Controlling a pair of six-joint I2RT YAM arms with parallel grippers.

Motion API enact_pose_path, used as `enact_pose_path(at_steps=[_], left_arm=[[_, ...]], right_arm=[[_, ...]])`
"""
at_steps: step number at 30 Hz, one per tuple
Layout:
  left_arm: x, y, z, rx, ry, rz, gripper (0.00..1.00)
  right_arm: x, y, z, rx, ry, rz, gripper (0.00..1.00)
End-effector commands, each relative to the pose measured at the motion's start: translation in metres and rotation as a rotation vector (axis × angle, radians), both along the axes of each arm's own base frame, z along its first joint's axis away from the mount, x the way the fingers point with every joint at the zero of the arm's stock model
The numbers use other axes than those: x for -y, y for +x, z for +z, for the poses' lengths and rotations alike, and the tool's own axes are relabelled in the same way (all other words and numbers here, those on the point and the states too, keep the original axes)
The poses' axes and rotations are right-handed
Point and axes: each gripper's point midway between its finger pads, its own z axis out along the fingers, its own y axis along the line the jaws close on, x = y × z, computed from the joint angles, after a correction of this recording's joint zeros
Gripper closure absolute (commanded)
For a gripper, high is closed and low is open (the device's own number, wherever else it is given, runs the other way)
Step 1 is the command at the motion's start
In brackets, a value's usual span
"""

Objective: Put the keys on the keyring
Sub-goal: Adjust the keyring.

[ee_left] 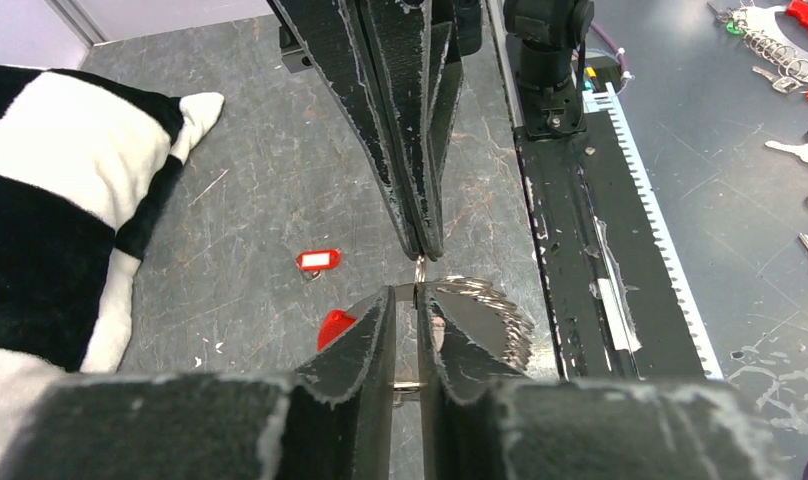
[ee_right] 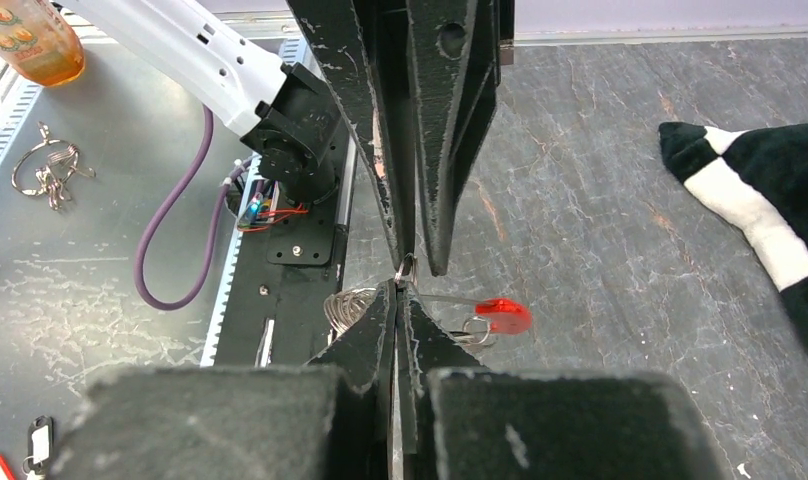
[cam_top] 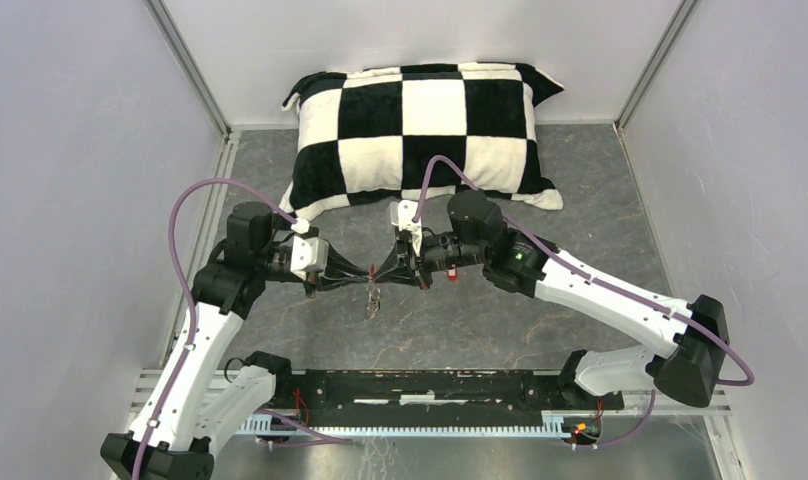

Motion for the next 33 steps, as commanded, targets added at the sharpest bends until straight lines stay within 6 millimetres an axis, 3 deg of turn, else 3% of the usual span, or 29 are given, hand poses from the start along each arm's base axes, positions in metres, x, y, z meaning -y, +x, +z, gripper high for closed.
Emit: enact_pose_path(at_steps=[1, 3, 4, 10, 25, 33], left_arm=[[0.001, -0.003, 0.003, 0.053, -0.008, -0.02, 0.86], [0.001, -0.002, 0.001, 0.046, -0.005, -0.016, 0.97], [0.001, -0.002, 0.0, 0.037, -0.002, -0.012, 0.98], [0.001, -0.002, -0.004, 0.005, 0.002, -0.008, 0.98], [0.0, -0.006, 0.0, -0.012, -0.008, -0.009, 0.98], [0.001, -0.012, -0.001, 0.009, -0.023, -0.03, 0.98]], right_arm=[[-0.007, -0.001, 0.033, 0.049, 0.094, 0.024, 1.0], [-0.007, -0.002, 0.034, 0.049, 0.097, 0.028, 1.0], [-0.007, -0.003, 0.034, 0.049, 0.1, 0.03, 1.0], [-0.008, -0.004, 0.036, 0.038, 0.116, 0.034, 1.0], [-0.007, 0.0, 0.042, 0.035, 0.129, -0.005, 0.87], [0.006, 0.007, 0.039, 0.043, 0.1, -0.081, 0.68]])
